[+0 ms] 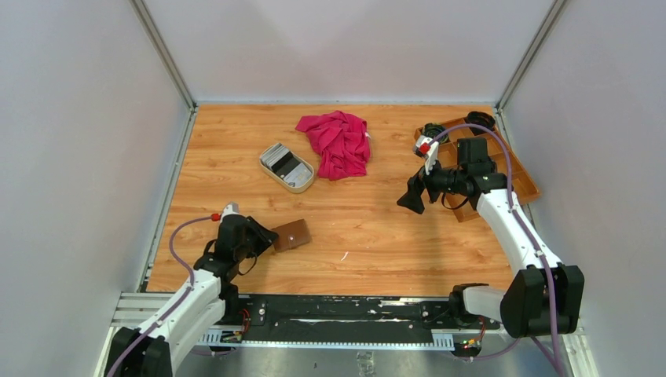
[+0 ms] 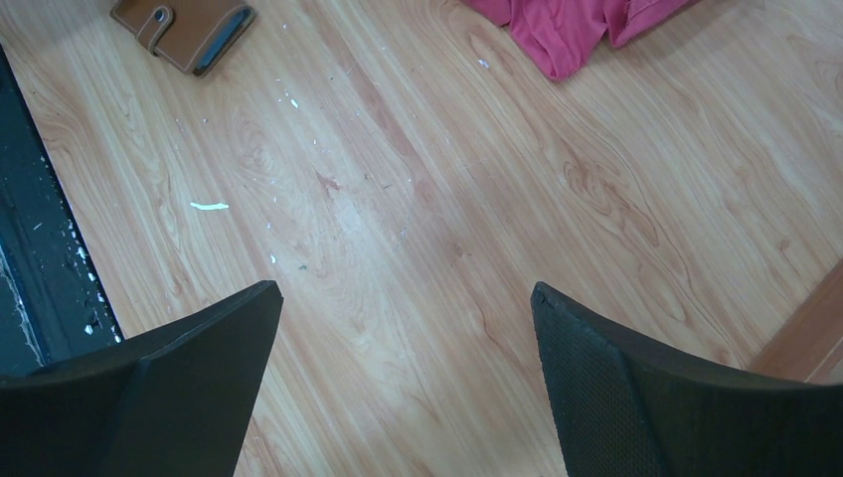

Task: Put the credit cards into the card holder
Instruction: Open the card holder at the center of the board.

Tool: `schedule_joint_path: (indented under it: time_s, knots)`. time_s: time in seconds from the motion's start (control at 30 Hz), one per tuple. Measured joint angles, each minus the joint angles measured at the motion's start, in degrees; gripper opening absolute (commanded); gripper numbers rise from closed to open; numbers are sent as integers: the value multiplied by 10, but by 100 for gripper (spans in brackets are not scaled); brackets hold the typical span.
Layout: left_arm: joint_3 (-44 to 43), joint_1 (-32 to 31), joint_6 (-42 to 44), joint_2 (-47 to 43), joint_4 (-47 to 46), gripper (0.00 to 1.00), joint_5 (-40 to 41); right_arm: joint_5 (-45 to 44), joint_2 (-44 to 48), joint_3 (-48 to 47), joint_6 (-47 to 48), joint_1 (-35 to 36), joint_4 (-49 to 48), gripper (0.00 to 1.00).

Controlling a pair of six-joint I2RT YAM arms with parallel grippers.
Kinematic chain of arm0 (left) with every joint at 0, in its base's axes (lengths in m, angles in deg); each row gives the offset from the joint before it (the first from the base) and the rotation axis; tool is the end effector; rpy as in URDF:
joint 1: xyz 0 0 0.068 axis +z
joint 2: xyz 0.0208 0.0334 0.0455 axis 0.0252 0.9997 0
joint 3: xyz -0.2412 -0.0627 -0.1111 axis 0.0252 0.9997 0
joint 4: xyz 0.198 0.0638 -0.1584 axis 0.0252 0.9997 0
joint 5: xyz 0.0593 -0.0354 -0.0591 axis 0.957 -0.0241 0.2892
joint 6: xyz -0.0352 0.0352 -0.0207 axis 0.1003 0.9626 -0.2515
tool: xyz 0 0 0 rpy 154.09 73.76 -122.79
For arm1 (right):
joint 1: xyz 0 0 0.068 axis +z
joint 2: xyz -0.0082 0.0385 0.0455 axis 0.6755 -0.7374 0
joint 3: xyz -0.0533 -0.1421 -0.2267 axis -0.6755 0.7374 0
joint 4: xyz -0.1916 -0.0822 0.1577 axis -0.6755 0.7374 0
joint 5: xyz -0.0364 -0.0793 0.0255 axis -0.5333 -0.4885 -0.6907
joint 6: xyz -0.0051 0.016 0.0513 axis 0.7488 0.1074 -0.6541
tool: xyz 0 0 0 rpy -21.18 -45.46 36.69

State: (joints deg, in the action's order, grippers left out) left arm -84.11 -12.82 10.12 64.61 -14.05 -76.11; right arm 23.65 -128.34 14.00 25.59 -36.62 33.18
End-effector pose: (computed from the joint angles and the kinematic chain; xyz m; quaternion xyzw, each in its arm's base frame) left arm 0.1347 -0.0351 0.1286 -0.3120 0.8494 -0.2513 0.3435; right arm 0.2467 0.0525 0.2907 -0.4172 0.7384 0.2916 0.4424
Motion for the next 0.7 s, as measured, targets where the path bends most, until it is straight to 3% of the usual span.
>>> schedule_joint_path:
  time_s: [0.3,0.7]
  knots:
    - [2,-46,1,59,-67,33,-43,0,0,0,1,0,0,100]
    - [12,-103,-22,23,-60,38,-62,21,-22,3,8,22,1,100]
